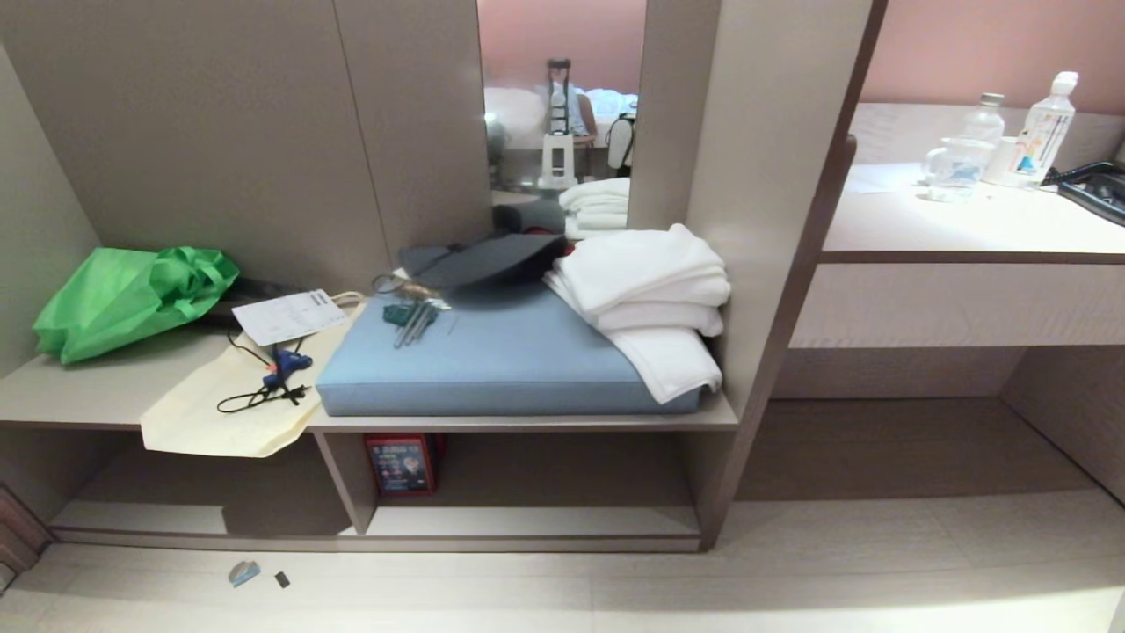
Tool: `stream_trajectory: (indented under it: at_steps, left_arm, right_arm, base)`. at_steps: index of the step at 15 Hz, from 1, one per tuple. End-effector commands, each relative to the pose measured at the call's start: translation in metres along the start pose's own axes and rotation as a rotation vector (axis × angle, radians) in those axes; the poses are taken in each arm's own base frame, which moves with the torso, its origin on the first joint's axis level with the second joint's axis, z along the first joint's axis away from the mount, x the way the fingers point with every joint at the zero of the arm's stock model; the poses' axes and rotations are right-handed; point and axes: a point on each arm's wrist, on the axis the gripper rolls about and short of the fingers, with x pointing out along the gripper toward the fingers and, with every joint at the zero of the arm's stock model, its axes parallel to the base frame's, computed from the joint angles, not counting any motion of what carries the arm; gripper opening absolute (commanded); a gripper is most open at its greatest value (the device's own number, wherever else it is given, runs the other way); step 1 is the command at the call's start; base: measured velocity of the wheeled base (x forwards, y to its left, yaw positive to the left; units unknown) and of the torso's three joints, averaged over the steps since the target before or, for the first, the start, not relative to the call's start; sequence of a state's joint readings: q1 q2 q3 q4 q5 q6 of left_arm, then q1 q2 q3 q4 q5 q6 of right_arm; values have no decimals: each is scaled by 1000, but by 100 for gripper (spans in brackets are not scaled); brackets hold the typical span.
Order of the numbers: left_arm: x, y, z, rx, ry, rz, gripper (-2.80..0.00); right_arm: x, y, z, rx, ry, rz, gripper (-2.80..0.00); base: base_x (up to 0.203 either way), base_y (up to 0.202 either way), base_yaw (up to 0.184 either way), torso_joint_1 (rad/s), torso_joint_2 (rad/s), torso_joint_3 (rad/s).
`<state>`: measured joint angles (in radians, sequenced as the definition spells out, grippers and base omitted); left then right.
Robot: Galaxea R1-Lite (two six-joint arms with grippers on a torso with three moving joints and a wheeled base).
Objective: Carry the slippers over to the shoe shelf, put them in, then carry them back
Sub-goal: Place the slippers into the shoe cabinet
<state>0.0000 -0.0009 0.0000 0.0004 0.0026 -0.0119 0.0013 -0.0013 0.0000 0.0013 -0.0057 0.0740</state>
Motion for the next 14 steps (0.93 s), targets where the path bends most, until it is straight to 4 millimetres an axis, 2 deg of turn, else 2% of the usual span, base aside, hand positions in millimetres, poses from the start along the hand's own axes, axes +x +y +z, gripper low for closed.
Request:
stream_trajectory:
  at_steps: [1, 8, 14]
  left_arm:
    - [0, 0, 0, 0, 2, 0, -280]
    - [0, 0, 0, 0, 2, 0, -280]
    - [0, 0, 0, 0, 1, 0, -280]
  right_arm:
    - [0, 0, 0, 1, 0, 0, -280]
    - [0, 0, 0, 0, 0, 0, -280]
    - [0, 0, 0, 0, 0, 0, -280]
  base:
    - [0, 195, 2, -2, 2, 2]
    - [0, 185, -3, 3, 1, 0]
    - [0, 13, 0, 0, 0, 0]
